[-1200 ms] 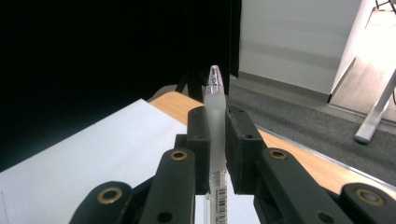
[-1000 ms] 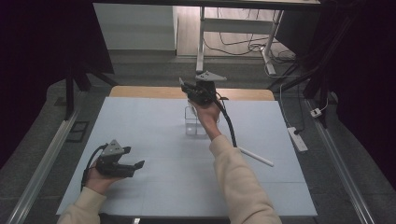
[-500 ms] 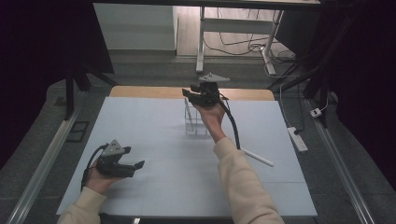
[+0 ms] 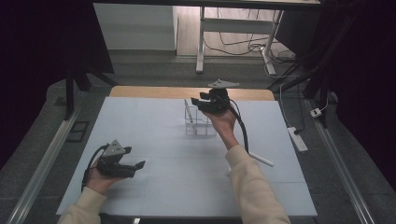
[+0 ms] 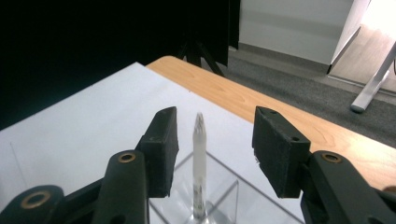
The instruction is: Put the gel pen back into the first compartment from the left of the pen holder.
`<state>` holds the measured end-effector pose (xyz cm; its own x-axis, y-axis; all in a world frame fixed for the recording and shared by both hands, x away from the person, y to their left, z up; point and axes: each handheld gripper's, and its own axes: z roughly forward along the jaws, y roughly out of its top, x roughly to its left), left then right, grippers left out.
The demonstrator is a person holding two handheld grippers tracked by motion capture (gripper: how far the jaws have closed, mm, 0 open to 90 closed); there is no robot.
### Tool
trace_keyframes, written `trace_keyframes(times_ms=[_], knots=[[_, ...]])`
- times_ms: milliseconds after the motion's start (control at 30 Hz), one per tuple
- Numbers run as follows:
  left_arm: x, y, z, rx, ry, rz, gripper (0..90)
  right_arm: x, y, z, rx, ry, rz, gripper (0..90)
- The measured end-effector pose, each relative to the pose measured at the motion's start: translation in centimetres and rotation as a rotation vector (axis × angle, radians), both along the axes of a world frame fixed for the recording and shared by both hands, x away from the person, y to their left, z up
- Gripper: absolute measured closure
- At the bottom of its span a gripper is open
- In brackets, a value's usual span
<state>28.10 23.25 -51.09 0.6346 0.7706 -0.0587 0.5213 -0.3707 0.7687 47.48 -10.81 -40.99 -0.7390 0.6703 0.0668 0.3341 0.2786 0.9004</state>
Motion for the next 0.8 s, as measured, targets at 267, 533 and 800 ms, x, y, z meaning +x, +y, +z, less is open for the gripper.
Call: trace_keyframes(times_ms=[267, 533, 800], knots=[[0.0, 0.2, 0.0, -0.001, 0.0, 0.004, 18.9, -1.3, -2.0, 0.1, -0.027, 0.004, 0.029, 48.0], [-0.1, 0.1, 0.1, 0.0, -0.003, 0.005, 18.9, -2.3, -4.3, -0.4, -0.098, 0.026, 0.042, 46.2], [0.0, 0.0, 0.0, 0.003, -0.001, 0.005, 19.1, -3.0, -6.1, -1.2, -0.118, 0.052, 0.053, 46.2]])
